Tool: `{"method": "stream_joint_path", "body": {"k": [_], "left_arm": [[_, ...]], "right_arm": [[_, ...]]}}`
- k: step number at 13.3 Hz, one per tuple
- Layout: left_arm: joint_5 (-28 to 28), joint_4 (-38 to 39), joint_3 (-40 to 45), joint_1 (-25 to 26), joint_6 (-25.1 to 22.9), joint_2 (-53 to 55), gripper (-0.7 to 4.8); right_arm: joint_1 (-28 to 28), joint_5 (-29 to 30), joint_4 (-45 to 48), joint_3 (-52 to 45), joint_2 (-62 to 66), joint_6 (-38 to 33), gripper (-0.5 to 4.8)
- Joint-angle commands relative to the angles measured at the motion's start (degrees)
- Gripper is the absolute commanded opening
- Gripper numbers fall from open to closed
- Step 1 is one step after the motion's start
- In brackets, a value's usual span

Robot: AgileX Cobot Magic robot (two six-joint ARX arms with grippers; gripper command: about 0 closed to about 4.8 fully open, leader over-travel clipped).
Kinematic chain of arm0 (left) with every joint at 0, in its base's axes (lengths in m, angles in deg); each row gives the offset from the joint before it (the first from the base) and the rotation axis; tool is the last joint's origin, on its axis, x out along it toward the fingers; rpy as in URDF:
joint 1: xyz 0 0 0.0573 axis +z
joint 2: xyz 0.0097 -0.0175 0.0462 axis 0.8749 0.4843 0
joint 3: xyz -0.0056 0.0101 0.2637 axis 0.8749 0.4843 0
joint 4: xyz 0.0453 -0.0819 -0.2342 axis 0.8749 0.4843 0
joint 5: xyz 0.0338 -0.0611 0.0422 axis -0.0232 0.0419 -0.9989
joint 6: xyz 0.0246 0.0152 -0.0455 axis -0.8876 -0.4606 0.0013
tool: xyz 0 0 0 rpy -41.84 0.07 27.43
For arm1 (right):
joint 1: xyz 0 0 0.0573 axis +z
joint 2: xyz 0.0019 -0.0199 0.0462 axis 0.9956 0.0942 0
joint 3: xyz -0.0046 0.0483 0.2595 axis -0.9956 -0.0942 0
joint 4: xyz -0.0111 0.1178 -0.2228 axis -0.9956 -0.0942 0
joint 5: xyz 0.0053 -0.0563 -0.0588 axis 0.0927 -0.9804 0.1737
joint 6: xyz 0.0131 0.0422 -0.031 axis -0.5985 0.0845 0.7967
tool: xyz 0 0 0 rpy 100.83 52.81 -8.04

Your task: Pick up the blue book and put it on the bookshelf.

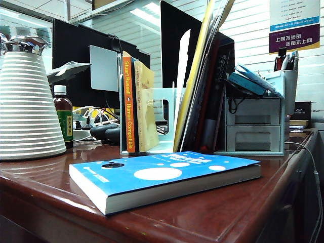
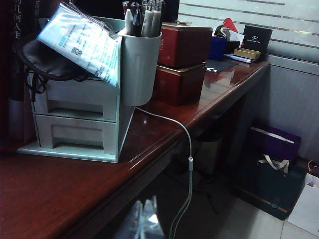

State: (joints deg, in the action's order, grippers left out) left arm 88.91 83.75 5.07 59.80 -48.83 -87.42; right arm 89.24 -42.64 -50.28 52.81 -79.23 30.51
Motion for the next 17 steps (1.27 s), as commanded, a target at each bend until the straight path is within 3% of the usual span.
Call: {"method": "stream_joint_path", "body": {"k": [1,5,8,11,13,16,17], "left_arm": [[0.2,-0.9,0.0,0.0,0.2,0.0,-0.06],[0.2,-1.9,-0.1,0.0,0.2,0.1,-0.06],[-3.2,-4.6,-5.7,0.0,5.1,0.6,-0.06],[-2.3,-7.7,-16.0,0.0,10.3,14.1,-0.06],[3.6,-12.8,-21.4,0.0,10.6,24.9,-0.06],[21.3,-15.0,-30.2,-0.2,22.1,43.6,-0.06],[25.6,-15.0,-32.7,-1.3,22.9,49.2,-0.06]], "right_arm": [[0.0,-0.1,2.0,0.1,0.0,-0.2,-0.01],[0.0,-0.1,2.1,1.1,0.0,-2.4,-0.01],[0.0,-4.6,1.0,7.6,0.2,-5.6,-0.02],[0.3,-5.1,0.1,20.4,10.0,-7.3,-0.02],[0.3,-1.0,0.1,27.5,18.1,-10.3,-0.02],[0.3,13.9,0.1,35.6,29.9,-15.6,-0.02],[0.4,18.2,0.1,37.2,33.1,-16.7,-0.02]]}}
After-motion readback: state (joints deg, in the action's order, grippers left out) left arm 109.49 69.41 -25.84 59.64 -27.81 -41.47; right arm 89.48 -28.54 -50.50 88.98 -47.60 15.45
